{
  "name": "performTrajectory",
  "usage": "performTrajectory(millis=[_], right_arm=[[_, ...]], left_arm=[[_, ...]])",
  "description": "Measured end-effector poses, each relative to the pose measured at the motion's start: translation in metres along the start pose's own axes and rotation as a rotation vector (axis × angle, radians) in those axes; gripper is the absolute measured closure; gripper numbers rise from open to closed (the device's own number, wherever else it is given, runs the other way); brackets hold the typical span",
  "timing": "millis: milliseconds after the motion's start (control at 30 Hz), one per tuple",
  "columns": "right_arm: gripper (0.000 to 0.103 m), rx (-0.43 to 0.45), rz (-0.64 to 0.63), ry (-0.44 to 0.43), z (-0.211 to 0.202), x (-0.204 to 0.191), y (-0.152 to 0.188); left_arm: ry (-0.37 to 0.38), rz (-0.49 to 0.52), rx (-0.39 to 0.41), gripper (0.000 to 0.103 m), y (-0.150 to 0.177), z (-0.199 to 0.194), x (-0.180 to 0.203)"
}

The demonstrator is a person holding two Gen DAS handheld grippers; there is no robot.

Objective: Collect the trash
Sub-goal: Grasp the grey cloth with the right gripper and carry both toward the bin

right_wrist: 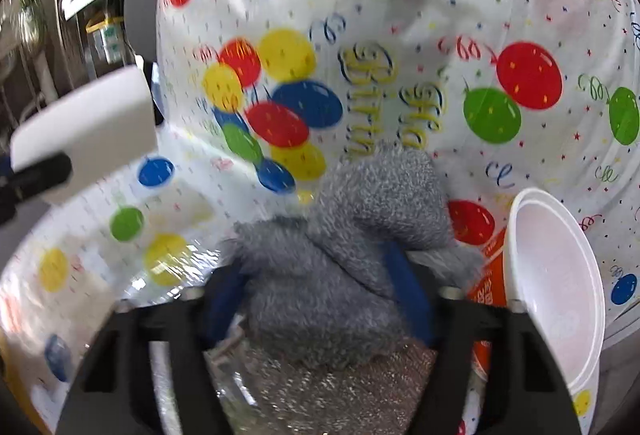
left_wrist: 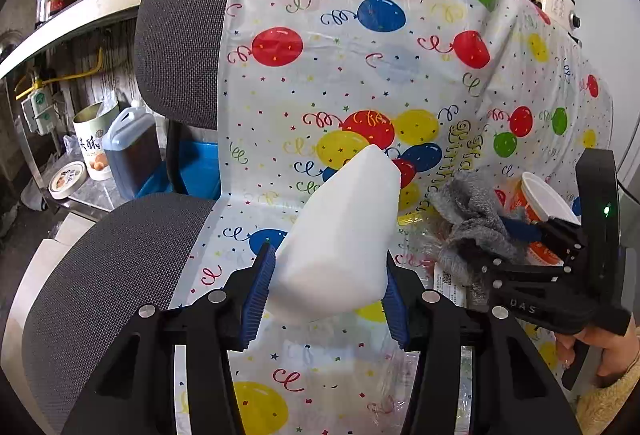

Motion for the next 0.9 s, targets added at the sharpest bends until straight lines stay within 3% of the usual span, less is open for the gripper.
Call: performTrajectory(millis=[33, 133, 400, 633, 900], right_arm=[[0.073, 0.01, -0.001, 0.003, -0.002, 0.0, 0.0], [0.083, 0.083, 0.009, 0.03, -0.022, 0.005, -0.007], [0.084, 0.232, 0.202, -0.049, -0.124, 0.055, -0.018], [0.084, 0.25, 0.274, -0.021, -0.205, 0.09, 0.053], [0.084, 0.22, 0.353, 0.123, -0.25, 0.131, 0.154]], left_arm=[[-0.003, -0.004, -0.002, 0.052, 0.0, 0.0, 0.0], [-0.009, -0.004, 0.009, 0.052, -0.002, -0.005, 0.003], [-0.006, 0.022, 0.073, 0.052, -0.009, -0.055, 0.031], [0.077, 0.071, 0.07, 0.052, 0.018, -0.088, 0.092], [0.223, 0.181, 0.002, 0.052, 0.074, -0.08, 0.181]])
Point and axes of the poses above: each gripper's, at about its wrist camera, not at the fingertips, and z roughly the way its jaws point, x to its right, y to its underside, the point moved 1 cm from there along z, roughly the way its jaws point, and after that the axes turned 14 degrees about y, right-handed, at the moved point
